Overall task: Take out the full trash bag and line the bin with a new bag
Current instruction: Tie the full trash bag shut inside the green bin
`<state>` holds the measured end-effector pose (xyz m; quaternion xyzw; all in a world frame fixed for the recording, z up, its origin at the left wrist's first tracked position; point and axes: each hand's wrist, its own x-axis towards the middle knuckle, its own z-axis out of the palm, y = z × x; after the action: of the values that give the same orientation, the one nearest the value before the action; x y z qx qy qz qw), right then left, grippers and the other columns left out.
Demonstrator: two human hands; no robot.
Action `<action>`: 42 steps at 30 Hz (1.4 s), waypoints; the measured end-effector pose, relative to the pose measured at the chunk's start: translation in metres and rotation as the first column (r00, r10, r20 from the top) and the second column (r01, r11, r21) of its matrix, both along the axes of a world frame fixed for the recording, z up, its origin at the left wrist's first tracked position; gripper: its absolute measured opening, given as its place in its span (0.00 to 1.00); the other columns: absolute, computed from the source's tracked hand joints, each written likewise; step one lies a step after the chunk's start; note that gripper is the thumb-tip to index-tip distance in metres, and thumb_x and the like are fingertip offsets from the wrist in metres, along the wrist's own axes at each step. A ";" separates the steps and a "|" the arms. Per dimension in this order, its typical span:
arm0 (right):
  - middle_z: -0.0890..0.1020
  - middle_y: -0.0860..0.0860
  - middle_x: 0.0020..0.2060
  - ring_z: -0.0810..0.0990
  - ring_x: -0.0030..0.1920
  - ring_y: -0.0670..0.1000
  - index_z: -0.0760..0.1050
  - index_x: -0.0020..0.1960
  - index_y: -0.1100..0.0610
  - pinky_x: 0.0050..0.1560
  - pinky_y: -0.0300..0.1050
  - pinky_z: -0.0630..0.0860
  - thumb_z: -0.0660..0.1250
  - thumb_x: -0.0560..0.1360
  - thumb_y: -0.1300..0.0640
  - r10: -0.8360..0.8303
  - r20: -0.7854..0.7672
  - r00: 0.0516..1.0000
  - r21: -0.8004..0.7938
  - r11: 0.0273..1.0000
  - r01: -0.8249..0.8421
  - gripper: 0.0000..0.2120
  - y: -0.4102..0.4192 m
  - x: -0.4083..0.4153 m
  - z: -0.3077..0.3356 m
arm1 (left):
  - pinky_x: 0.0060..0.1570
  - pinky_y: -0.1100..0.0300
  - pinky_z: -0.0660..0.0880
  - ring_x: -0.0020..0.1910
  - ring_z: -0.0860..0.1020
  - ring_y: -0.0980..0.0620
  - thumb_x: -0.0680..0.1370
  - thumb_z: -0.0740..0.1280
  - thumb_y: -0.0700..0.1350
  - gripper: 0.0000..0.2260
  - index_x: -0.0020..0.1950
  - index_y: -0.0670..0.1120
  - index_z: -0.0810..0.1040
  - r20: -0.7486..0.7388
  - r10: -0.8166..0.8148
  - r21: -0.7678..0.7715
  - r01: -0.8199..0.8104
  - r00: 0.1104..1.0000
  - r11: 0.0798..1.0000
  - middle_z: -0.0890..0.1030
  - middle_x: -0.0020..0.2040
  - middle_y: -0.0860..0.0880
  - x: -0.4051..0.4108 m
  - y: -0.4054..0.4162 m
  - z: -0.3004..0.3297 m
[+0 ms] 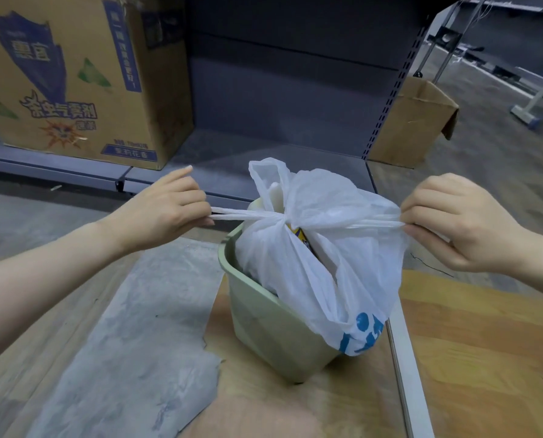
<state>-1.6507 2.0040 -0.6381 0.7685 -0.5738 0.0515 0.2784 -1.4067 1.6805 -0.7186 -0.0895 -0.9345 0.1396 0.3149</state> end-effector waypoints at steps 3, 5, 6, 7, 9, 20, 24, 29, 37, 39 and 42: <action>0.79 0.58 0.33 0.76 0.33 0.60 0.77 0.33 0.66 0.33 0.48 0.70 0.57 0.76 0.60 0.020 -0.008 1.000 -0.003 1.000 -0.020 0.18 0.006 -0.003 0.003 | 0.70 0.56 0.56 0.41 0.70 0.46 0.83 0.50 0.53 0.26 0.37 0.42 0.79 -0.046 0.027 0.043 -0.025 0.999 0.999 0.77 0.35 0.46 0.008 -0.014 -0.003; 0.79 0.58 0.33 0.75 0.33 0.60 0.77 0.33 0.65 0.33 0.48 0.70 0.57 0.77 0.59 0.018 0.001 1.000 -0.003 1.000 -0.018 0.19 0.010 -0.005 0.004 | 0.68 0.56 0.57 0.42 0.69 0.47 0.82 0.51 0.54 0.26 0.37 0.41 0.80 -0.073 0.029 0.074 -0.023 0.997 0.997 0.77 0.35 0.46 0.012 -0.020 -0.004; 0.79 0.58 0.32 0.75 0.33 0.60 0.77 0.33 0.66 0.33 0.48 0.70 0.57 0.76 0.60 0.013 0.003 1.000 -0.004 1.000 -0.013 0.18 0.011 -0.004 0.004 | 0.67 0.56 0.56 0.42 0.69 0.47 0.82 0.51 0.54 0.26 0.37 0.41 0.80 -0.077 0.031 0.084 -0.025 0.997 0.996 0.77 0.36 0.46 0.012 -0.023 -0.005; 0.79 0.58 0.32 0.75 0.32 0.60 0.78 0.33 0.66 0.33 0.48 0.69 0.58 0.75 0.60 0.010 0.004 1.000 -0.004 1.000 -0.010 0.17 0.012 -0.003 0.004 | 0.67 0.57 0.56 0.42 0.69 0.47 0.82 0.51 0.55 0.27 0.37 0.41 0.80 -0.070 0.037 0.097 -0.030 0.997 0.995 0.77 0.36 0.46 0.013 -0.026 -0.005; 0.79 0.57 0.32 0.74 0.33 0.59 0.78 0.32 0.66 0.34 0.48 0.69 0.58 0.75 0.61 0.001 0.016 1.000 -0.004 1.000 -0.001 0.16 0.015 -0.001 0.002 | 0.64 0.55 0.59 0.42 0.69 0.47 0.82 0.51 0.56 0.27 0.37 0.42 0.80 -0.047 0.049 0.130 -0.043 0.998 0.991 0.76 0.36 0.47 0.014 -0.031 -0.007; 0.78 0.56 0.32 0.68 0.38 0.55 0.78 0.34 0.64 0.37 0.46 0.63 0.53 0.79 0.55 -0.064 0.103 0.993 0.055 0.997 0.058 0.23 0.032 0.001 -0.021 | 0.49 0.56 0.60 0.40 0.69 0.48 0.79 0.50 0.64 0.30 0.38 0.46 0.82 0.075 0.125 0.291 -0.142 0.989 0.946 0.72 0.36 0.51 0.035 -0.048 -0.028; 0.76 0.54 0.33 0.68 0.38 0.55 0.77 0.37 0.62 0.37 0.45 0.62 0.54 0.79 0.53 -0.108 0.145 0.983 0.106 0.990 0.093 0.20 0.038 -0.001 -0.028 | 0.49 0.53 0.63 0.40 0.71 0.48 0.79 0.48 0.63 0.29 0.41 0.47 0.82 0.130 0.149 0.295 -0.182 0.980 0.938 0.74 0.36 0.52 0.041 -0.051 -0.026; 0.74 0.53 0.37 0.67 0.39 0.54 0.67 0.44 0.54 0.37 0.44 0.62 0.59 0.74 0.53 -0.174 0.103 0.979 0.193 0.969 0.152 0.04 0.044 0.000 -0.031 | 0.43 0.54 0.68 0.32 0.74 0.46 0.80 0.50 0.62 0.28 0.50 0.43 0.80 0.206 0.137 0.217 -0.181 0.969 0.959 0.78 0.33 0.50 0.061 -0.050 -0.045; 0.75 0.51 0.37 0.69 0.38 0.54 0.75 0.39 0.61 0.35 0.48 0.70 0.60 0.74 0.54 -0.188 0.235 0.954 0.188 0.971 0.145 0.12 0.040 0.002 -0.022 | 0.35 0.56 0.74 0.34 0.74 0.51 0.76 0.52 0.68 0.29 0.49 0.46 0.80 0.218 0.069 0.438 -0.161 0.974 0.885 0.73 0.32 0.53 0.060 -0.039 -0.038; 0.75 0.51 0.37 0.70 0.38 0.55 0.75 0.39 0.61 0.34 0.50 0.71 0.60 0.74 0.54 -0.201 0.234 0.951 0.203 0.967 0.154 0.11 0.041 0.002 -0.021 | 0.36 0.57 0.73 0.35 0.74 0.52 0.75 0.52 0.69 0.24 0.47 0.52 0.76 0.230 0.081 0.461 -0.182 0.970 0.869 0.72 0.33 0.54 0.060 -0.036 -0.037; 0.74 0.51 0.36 0.69 0.38 0.54 0.74 0.39 0.60 0.32 0.51 0.72 0.59 0.73 0.56 -0.215 0.218 0.952 0.226 0.960 0.165 0.09 0.039 0.005 -0.018 | 0.35 0.59 0.72 0.35 0.73 0.54 0.74 0.53 0.70 0.19 0.46 0.57 0.71 0.256 0.089 0.482 -0.207 0.963 0.851 0.72 0.33 0.54 0.061 -0.035 -0.036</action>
<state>-1.6458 2.0430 -0.6565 0.7219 -0.6773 0.0578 0.1299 -1.3454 1.6452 -0.7544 0.0535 -0.9718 -0.0968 0.2080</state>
